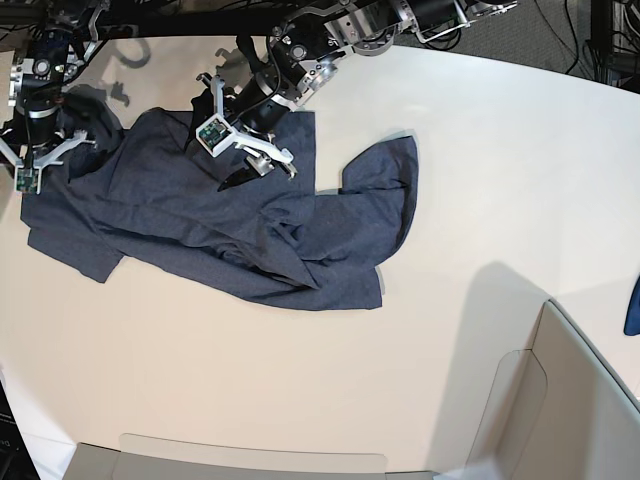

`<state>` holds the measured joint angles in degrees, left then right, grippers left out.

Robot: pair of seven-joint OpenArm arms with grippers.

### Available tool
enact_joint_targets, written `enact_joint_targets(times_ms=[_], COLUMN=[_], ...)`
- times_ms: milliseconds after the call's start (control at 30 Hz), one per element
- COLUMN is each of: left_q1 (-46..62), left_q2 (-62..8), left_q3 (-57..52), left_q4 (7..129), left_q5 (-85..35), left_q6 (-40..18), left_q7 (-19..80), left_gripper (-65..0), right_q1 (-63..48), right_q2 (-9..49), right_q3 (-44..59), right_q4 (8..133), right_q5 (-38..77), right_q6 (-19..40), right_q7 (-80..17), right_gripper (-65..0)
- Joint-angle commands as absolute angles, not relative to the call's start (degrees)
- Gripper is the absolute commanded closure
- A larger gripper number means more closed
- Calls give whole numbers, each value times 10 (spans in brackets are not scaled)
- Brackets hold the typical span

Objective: Layout the t-shirt on the table in an organized manner, then fold the t-shirt properly
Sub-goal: 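Lift and shake the shirt with both grippers, then lay it flat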

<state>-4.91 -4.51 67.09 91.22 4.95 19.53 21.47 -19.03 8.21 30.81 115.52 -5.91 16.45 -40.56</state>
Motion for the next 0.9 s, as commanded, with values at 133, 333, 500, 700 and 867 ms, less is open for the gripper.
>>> enact_joint_targets(times_ms=[133,333,500,700,867], left_q1=[-53,-39,-37,-24,-22], left_q2=[-40,-43,-43,-44,-51], left_q3=[665,647,647,647,647], left_q4=[924,924,923,922,921], left_q5=[55,56,56,56,56], left_q6=[198,198,198,198,198], left_q7=[203,222,222,222,222], left_gripper=[-404,-404,-404,-404,-404], right_q1=[-271,-342,-334,-297,-291], right_q2=[108,166,164,118,82], right_q3=[298,227,217,217,222], right_q4=[1164,1164,1164,1164,1170], right_q5=[45,106,109,109,169], right_q6=[160,160,160,160,160], right_q7=[-398,-394,-393,-396,-395], right_gripper=[-208,-294,-293,-297,-354])
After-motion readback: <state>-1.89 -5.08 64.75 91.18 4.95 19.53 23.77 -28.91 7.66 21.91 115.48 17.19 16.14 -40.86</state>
